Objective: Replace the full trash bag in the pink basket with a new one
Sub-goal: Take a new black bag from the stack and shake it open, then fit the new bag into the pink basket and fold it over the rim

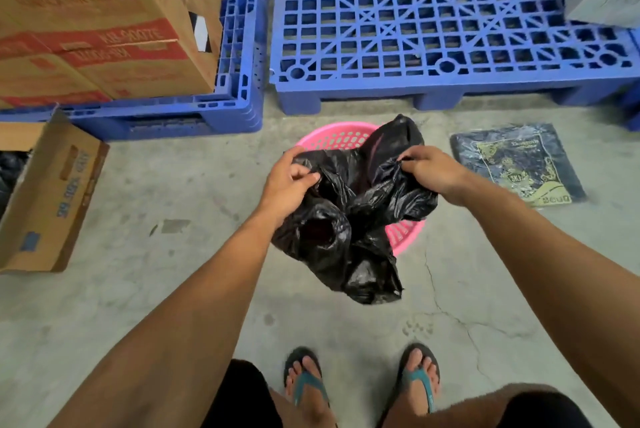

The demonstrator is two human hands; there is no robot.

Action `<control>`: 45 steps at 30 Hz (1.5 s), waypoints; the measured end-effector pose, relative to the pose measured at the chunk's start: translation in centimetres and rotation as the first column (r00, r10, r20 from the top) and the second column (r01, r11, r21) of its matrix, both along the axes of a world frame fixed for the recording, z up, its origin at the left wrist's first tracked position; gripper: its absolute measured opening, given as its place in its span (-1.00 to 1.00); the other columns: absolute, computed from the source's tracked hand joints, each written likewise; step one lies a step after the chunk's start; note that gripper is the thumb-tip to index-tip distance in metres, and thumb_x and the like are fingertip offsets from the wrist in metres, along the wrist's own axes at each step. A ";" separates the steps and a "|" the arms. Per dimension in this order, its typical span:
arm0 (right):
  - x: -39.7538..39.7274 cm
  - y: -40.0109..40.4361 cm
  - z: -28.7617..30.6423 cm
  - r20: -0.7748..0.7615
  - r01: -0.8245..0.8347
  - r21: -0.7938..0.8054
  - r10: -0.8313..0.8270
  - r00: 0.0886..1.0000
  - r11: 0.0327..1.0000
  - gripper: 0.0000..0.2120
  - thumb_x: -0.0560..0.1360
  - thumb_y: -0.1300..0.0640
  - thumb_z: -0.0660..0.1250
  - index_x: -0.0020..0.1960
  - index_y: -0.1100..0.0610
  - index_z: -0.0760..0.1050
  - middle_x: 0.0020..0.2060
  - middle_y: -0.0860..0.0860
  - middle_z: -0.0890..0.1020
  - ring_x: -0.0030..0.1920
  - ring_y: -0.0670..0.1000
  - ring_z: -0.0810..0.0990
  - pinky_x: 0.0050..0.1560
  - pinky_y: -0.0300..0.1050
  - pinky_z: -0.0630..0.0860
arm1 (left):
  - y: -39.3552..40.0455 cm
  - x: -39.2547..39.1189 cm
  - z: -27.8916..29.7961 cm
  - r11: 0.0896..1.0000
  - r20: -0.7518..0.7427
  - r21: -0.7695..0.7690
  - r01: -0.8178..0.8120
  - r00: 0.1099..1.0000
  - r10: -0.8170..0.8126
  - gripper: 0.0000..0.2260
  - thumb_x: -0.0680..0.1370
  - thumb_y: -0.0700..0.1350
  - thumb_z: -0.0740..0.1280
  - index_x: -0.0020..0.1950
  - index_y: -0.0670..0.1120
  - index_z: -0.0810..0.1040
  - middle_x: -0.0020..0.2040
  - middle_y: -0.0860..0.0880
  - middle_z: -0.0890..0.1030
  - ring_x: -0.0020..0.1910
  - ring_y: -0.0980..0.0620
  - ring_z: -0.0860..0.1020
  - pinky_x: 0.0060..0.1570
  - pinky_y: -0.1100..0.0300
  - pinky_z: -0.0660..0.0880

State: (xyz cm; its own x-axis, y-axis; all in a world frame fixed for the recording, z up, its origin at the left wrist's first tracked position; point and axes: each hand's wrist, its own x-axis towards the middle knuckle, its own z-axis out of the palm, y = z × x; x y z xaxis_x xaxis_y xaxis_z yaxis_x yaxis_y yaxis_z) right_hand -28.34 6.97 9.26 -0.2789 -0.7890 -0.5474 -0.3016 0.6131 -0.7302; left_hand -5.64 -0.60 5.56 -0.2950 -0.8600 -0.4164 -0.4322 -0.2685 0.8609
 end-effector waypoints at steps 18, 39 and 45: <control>-0.7 -4.2 -13.6 -0.471 -0.443 0.063 0.418 0.777 0.894 -0.77 0.48 0.30 0.11 -0.29 0.23 0.48 -0.17 0.22 0.63 -0.15 0.11 0.54 -0.19 -0.08 0.44 | -3.5 -1.4 -9.5 0.990 -0.022 -0.137 -0.039 0.999 0.036 -0.50 0.49 -0.31 0.34 0.41 -0.13 0.33 -0.07 -0.17 0.60 0.01 -0.10 0.56 0.11 0.01 0.48; -8.2 -5.3 -10.3 -0.448 -0.045 -0.172 -0.038 0.893 0.984 -0.87 0.47 0.27 0.31 -0.20 0.09 0.54 -0.13 0.15 0.62 -0.09 0.13 0.58 -0.07 -0.05 0.49 | -9.4 2.3 -6.7 0.903 0.457 -0.081 0.421 0.821 -0.342 -0.54 0.51 -0.32 0.18 0.39 -0.05 0.37 -0.08 -0.14 0.57 -0.20 -0.06 0.51 -0.29 0.16 0.40; -7.3 -4.2 -9.8 0.140 -0.148 -0.135 0.167 0.976 0.980 -0.84 0.55 0.27 0.21 -0.17 0.15 0.52 -0.30 0.06 0.61 -0.28 0.00 0.57 -0.17 -0.13 0.51 | -9.1 3.6 -6.1 0.900 0.460 0.141 0.413 0.778 -0.429 -0.46 0.52 -0.35 0.25 0.46 -0.04 0.26 -0.08 -0.10 0.60 -0.54 0.12 0.50 -0.59 0.31 0.34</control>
State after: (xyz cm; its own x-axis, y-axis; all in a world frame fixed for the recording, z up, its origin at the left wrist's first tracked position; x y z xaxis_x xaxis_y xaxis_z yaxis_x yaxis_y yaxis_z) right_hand -35.65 2.80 -0.50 -0.0684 -0.8804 -0.4693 -0.2687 0.4692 -0.8412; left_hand -2.01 -9.73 -0.54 -0.3870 -0.6806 -0.6221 -0.8551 0.0125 0.5183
